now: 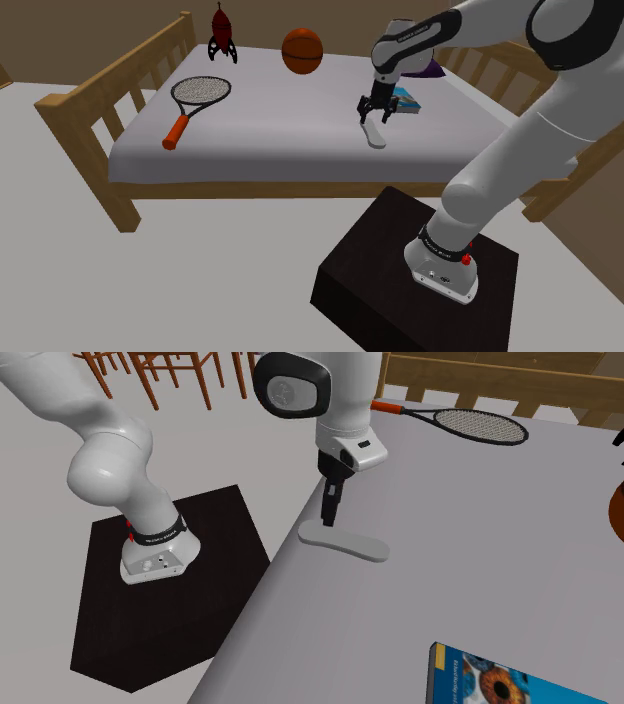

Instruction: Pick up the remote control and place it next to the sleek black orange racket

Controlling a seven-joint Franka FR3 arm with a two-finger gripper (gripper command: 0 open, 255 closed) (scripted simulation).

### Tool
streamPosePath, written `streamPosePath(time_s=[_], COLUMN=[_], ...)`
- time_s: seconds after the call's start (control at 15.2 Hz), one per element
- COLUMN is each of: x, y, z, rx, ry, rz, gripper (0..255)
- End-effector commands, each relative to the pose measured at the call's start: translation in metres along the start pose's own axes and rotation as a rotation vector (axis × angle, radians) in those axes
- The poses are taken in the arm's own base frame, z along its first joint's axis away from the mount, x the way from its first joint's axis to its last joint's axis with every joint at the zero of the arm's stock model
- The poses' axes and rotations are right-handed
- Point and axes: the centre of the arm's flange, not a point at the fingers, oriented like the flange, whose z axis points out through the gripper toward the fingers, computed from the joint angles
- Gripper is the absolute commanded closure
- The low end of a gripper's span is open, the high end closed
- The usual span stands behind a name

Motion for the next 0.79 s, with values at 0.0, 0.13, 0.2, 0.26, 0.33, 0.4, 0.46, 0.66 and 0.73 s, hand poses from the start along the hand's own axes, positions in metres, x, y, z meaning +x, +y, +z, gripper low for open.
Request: streamPosePath(time_s=[0.0, 0.13, 0.2, 0.26, 0.33, 0.4, 0.46, 0.66, 0.73], x=[0.02, 0.032, 0.032, 0.032, 0.032, 0.032, 0.033, 0.033, 0.033], y=[0.018, 0.031, 0.031, 0.031, 0.031, 0.031, 0.031, 0.031, 0.031], z=[0.012, 0.019, 0.024, 0.03, 0.035, 0.04, 0.046, 0.059, 0.059], rx=[0.002, 0.004, 0.004, 0.004, 0.004, 0.004, 0.004, 0.004, 0.004], ry=[0.017, 0.028, 0.028, 0.028, 0.028, 0.028, 0.028, 0.028, 0.028], rz=[0.041, 0.072, 0.072, 0.072, 0.072, 0.072, 0.072, 0.072, 0.072], gripper=[0, 0, 0, 0, 0, 0, 0, 0, 0])
